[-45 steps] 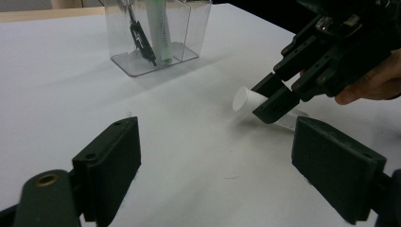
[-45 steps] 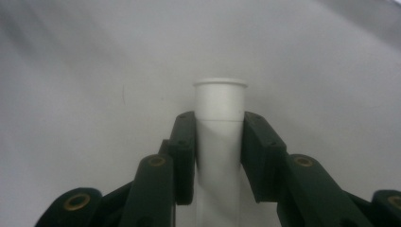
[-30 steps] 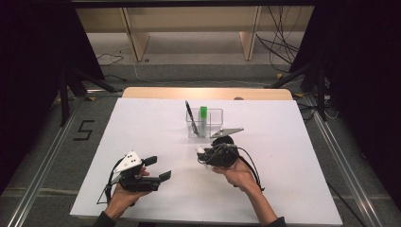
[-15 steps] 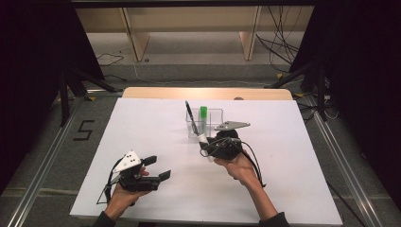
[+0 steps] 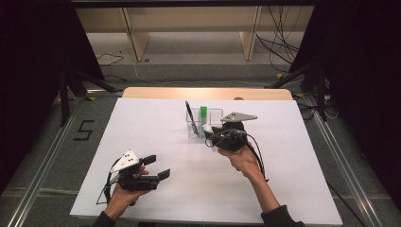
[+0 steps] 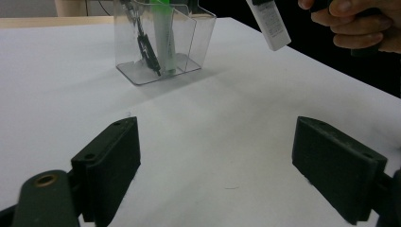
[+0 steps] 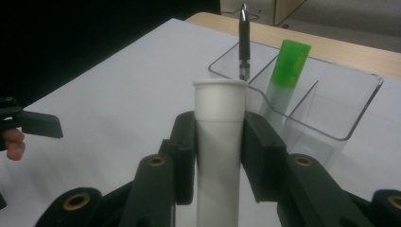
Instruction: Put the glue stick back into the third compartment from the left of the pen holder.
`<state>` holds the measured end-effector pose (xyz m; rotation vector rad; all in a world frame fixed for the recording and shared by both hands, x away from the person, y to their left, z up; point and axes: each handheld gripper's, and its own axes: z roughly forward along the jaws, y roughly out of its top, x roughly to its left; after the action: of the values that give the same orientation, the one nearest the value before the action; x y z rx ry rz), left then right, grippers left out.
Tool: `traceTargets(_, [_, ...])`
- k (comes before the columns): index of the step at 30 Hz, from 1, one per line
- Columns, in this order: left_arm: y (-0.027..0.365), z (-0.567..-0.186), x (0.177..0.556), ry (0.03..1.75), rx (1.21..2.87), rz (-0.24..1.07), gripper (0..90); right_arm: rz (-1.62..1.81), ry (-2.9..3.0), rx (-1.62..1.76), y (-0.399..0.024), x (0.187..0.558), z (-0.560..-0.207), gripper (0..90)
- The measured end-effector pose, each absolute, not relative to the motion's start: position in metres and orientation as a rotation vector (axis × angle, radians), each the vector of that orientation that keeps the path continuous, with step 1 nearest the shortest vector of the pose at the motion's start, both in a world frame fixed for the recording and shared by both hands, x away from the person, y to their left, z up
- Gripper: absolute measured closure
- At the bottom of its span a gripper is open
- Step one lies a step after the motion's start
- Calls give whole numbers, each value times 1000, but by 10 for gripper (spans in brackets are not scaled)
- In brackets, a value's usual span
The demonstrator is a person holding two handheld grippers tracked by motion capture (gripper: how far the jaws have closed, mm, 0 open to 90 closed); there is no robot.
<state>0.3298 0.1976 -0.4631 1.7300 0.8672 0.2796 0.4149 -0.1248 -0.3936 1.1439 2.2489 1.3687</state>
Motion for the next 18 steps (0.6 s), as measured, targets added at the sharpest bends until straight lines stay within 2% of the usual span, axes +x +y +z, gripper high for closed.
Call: traceTargets(18, [198, -462, 329, 852, 1705, 269, 152, 1380, 2162, 1181, -133, 445, -383, 679])
